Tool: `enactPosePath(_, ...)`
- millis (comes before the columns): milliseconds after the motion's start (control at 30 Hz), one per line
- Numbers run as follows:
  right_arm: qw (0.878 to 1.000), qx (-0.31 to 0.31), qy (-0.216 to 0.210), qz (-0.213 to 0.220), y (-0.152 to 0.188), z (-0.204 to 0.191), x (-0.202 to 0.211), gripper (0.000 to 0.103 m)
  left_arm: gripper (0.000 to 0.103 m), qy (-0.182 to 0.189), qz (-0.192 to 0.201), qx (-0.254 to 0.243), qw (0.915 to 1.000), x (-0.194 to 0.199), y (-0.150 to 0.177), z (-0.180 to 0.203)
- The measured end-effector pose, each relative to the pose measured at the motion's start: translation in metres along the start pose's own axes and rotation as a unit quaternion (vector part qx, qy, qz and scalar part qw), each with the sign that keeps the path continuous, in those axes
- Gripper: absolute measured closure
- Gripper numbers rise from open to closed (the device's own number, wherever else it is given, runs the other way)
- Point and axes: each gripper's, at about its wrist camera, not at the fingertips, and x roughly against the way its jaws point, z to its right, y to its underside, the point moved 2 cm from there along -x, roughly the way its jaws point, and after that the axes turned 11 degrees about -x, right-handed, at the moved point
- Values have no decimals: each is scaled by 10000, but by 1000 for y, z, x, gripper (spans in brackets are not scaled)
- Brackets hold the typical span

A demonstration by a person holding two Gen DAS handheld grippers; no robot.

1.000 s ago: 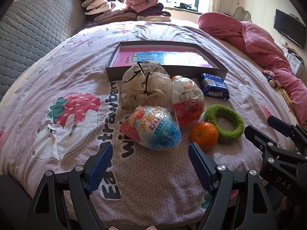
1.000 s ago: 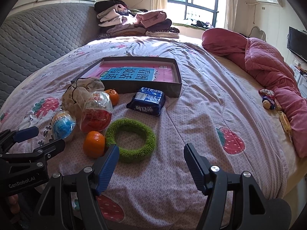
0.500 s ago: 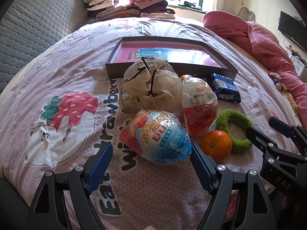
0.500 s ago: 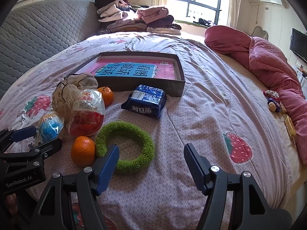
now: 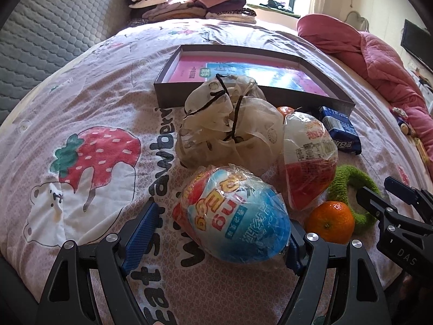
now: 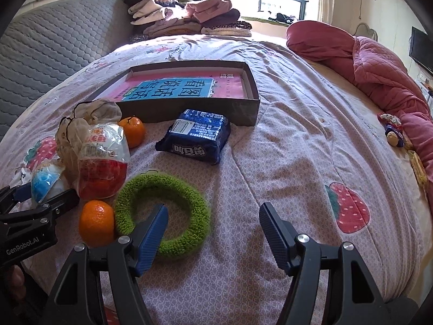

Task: Organize objects
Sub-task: 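Grasp the blue-wrapped egg with the left tool while the right tool grasps the green ring, then carry the blue egg and green ring over the pink tray with both tools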

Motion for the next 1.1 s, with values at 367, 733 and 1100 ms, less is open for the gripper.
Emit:
enactPosePath(367, 9994, 338, -109, -12, 7, -12, -7, 68, 34, 30, 97, -104, 9999, -9, -1, 0)
enactPosePath(733, 9988, 109, -425, 208, 6, -6, 5, 88, 36, 172, 263, -154, 9994, -3, 3, -1)
enactPosePath(1100, 9968, 79, -537, 590, -1, -4, 25, 88, 36, 206, 502, -183, 9984, 24, 4, 1)
